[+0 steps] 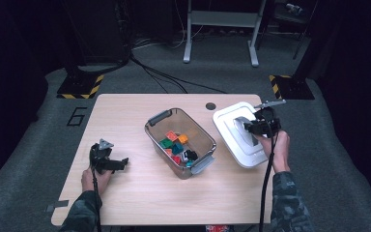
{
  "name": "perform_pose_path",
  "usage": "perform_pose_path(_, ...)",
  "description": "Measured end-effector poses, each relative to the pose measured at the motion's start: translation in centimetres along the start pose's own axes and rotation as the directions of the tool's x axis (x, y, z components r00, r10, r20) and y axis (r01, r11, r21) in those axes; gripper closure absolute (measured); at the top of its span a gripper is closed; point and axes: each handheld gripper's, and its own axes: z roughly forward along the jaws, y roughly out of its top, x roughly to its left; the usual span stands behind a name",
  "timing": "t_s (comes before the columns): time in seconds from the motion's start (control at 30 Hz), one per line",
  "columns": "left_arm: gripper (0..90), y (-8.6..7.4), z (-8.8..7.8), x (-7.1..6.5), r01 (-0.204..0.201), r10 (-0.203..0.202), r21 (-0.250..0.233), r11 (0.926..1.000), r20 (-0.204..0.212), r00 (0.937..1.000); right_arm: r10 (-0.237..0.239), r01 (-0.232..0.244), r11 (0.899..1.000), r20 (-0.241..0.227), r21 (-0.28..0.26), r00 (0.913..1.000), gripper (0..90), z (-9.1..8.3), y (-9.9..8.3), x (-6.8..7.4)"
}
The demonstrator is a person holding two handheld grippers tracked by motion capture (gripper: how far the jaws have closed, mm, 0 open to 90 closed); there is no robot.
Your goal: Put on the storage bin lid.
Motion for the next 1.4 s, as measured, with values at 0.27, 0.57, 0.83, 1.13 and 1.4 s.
perform_pose_path(0.27, 0.0, 0.0, 0.0, 0.0, 0.000, 0.000, 0.000, 1.0000, 0.000, 1.0000, -0.017, 0.017, 1.000, 0.001, -0.009, 0.9999, 67.0, -1.5, 2.2, 0.5)
perform_pose_path(0.57, 0.0, 0.0, 0.0, 0.0, -0.001, 0.001, 0.000, 1.0000, 0.000, 1.0000, -0.055, 0.055, 0.998, -0.012, -0.020, 0.9984, 66.9, -2.8, 4.4, 2.5)
perform_pose_path(0.83, 0.0, 0.0, 0.0, 0.0, 0.000, 0.000, 0.001, 1.0000, 0.000, 1.0000, -0.091, 0.089, 0.996, -0.063, -0.027, 0.9939, 66.9, -3.1, 6.2, 5.0)
perform_pose_path(1.13, 0.0, 0.0, 0.0, 0.0, -0.002, 0.002, 0.002, 1.0000, 0.000, 1.0000, -0.112, 0.111, 0.994, -0.106, -0.024, 0.9879, 66.9, -2.7, 7.7, 8.0)
perform_pose_path(1.4, 0.0, 0.0, 0.0, 0.0, -0.002, 0.002, 0.001, 1.0000, 0.000, 1.0000, -0.139, 0.139, 0.990, -0.158, -0.009, 0.9777, 66.8, -1.7, 8.6, 10.9)
